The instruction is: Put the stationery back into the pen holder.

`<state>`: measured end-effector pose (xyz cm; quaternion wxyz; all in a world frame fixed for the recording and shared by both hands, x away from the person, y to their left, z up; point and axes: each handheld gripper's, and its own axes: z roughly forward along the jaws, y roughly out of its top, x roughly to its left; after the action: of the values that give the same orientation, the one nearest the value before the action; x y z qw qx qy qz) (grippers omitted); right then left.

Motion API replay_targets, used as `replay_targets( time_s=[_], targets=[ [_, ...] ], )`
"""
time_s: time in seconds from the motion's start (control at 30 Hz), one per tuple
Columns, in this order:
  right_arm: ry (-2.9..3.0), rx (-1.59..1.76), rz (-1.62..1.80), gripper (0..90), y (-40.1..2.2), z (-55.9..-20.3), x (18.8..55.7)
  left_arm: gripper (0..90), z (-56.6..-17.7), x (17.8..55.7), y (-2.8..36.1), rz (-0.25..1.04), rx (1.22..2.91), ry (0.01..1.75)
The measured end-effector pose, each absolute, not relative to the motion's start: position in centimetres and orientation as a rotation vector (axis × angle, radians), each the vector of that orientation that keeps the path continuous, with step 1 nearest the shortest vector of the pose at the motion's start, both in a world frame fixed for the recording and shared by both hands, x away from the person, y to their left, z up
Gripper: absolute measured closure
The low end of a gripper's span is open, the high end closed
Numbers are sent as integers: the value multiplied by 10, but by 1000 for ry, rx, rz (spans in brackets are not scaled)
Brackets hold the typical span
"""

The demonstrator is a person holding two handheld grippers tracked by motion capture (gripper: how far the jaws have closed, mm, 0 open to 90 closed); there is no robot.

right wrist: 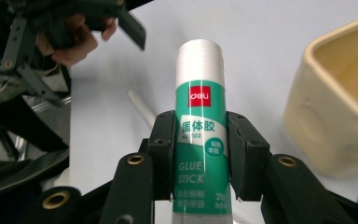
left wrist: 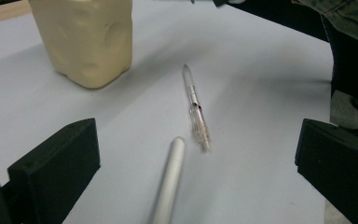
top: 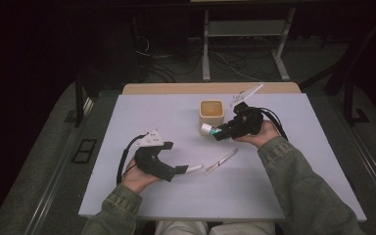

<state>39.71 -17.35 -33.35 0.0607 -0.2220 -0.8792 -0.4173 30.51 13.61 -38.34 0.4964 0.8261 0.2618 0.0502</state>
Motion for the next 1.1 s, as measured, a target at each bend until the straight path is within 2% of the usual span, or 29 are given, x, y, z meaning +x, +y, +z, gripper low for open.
replay_targets(
  time_s=[1.1],
  targets=[
    [-2705, -765, -1456, 647, -164, -303, 447, 0, -398, 298, 142, 149, 1937, 640]
  ],
)
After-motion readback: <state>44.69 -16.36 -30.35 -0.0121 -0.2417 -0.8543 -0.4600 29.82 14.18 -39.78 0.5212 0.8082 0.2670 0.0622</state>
